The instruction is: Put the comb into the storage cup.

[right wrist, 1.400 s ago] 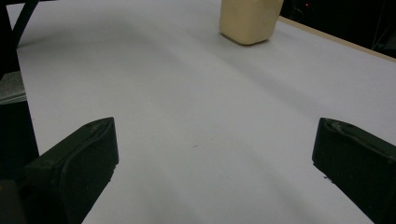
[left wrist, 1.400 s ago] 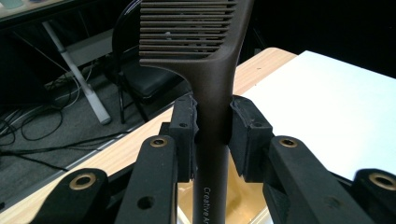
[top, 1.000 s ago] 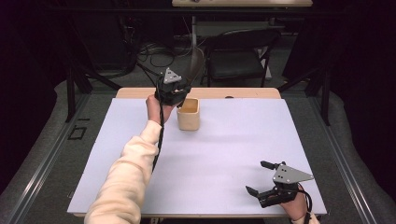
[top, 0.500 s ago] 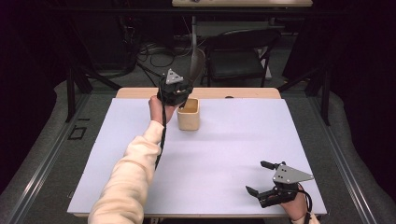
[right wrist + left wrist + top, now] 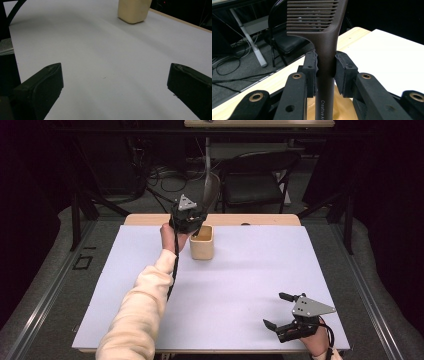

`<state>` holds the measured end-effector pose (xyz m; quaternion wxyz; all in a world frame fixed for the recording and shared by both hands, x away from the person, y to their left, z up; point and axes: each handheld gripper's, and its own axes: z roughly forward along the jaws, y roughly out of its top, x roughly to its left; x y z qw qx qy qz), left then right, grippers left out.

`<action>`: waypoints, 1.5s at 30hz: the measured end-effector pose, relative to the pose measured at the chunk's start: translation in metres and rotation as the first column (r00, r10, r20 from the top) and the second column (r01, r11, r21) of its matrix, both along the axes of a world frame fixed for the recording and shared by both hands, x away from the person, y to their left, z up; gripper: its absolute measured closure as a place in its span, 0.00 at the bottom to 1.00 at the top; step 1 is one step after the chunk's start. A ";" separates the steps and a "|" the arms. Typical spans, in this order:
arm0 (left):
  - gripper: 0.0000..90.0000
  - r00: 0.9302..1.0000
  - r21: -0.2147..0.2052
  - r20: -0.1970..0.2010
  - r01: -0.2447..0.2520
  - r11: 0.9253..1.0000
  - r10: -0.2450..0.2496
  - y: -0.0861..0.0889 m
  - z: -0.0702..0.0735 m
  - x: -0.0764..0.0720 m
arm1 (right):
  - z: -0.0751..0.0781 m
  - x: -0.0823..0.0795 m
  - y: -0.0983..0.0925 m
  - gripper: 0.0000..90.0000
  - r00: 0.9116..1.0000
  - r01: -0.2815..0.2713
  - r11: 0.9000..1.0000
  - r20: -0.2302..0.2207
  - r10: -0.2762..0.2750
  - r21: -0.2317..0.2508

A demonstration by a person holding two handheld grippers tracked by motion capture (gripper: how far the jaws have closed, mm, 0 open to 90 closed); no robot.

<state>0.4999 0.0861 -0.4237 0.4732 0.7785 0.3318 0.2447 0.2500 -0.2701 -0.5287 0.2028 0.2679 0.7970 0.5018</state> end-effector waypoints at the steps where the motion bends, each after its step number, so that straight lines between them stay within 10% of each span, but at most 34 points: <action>1: 0.80 1.000 -0.001 -0.002 0.000 1.000 0.000 0.000 -0.001 0.000 | 0.000 0.000 0.000 0.00 1.000 -0.001 1.000 -0.002 0.001 -0.001; 45: 0.80 0.999 0.006 -0.041 0.017 1.000 -0.016 -0.003 -0.015 0.003 | 0.000 0.000 -0.001 0.00 1.000 0.002 1.000 0.004 -0.002 0.006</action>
